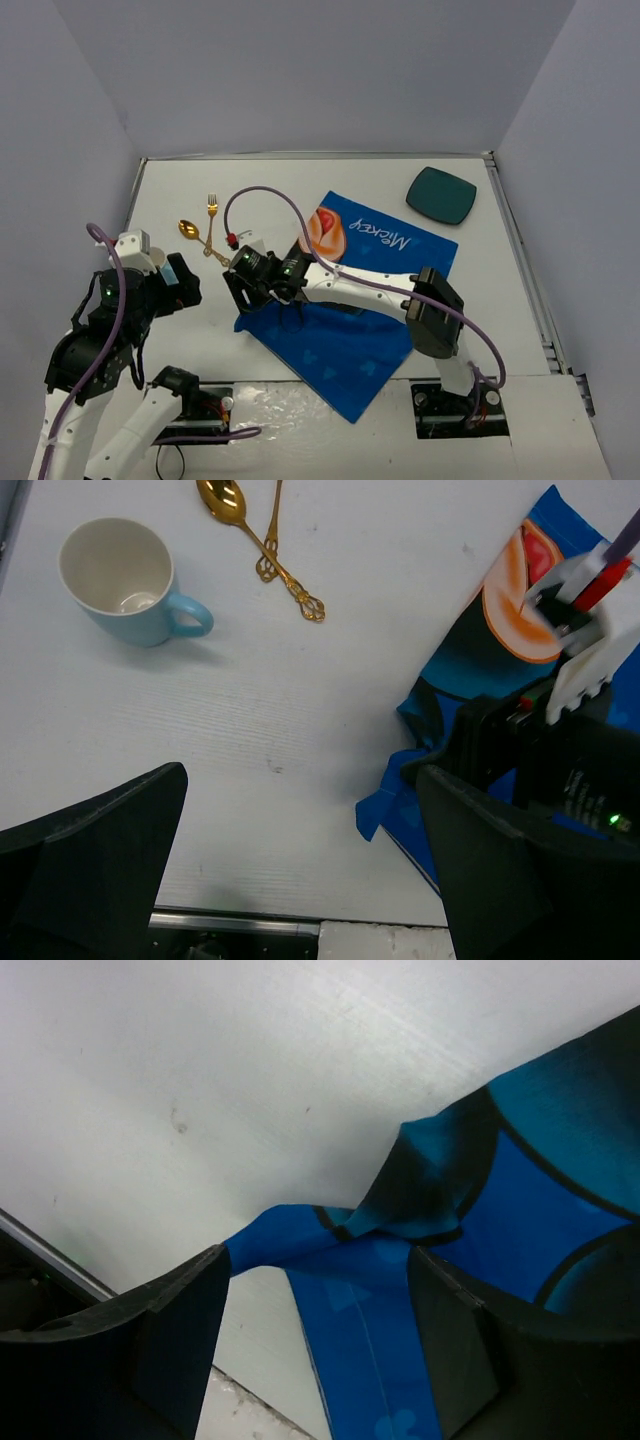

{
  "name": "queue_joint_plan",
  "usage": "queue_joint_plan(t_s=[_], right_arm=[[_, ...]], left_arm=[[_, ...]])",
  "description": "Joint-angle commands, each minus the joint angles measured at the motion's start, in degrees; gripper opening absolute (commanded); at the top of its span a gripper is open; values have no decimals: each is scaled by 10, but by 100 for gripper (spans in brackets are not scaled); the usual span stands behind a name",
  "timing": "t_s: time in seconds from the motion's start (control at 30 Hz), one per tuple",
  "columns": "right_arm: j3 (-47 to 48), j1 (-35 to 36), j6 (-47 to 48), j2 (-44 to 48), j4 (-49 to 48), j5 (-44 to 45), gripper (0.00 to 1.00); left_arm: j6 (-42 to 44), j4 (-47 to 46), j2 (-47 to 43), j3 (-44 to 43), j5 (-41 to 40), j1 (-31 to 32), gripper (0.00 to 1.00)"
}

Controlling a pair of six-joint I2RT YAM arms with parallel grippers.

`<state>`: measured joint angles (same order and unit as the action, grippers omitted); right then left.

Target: Set the dinner table for one person

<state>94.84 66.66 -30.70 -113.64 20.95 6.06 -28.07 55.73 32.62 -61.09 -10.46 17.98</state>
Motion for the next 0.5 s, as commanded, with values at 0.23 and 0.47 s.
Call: queue_joint_plan(t_s=[0.23,0.47], right_arm=[[3,-305,223,65,-34,-55,72],[121,-433,338,-86,-44,-145,73]], left_arm=[[-83,-126,75,123,125,0,97],[-76,-206,133,161,174,4,97]])
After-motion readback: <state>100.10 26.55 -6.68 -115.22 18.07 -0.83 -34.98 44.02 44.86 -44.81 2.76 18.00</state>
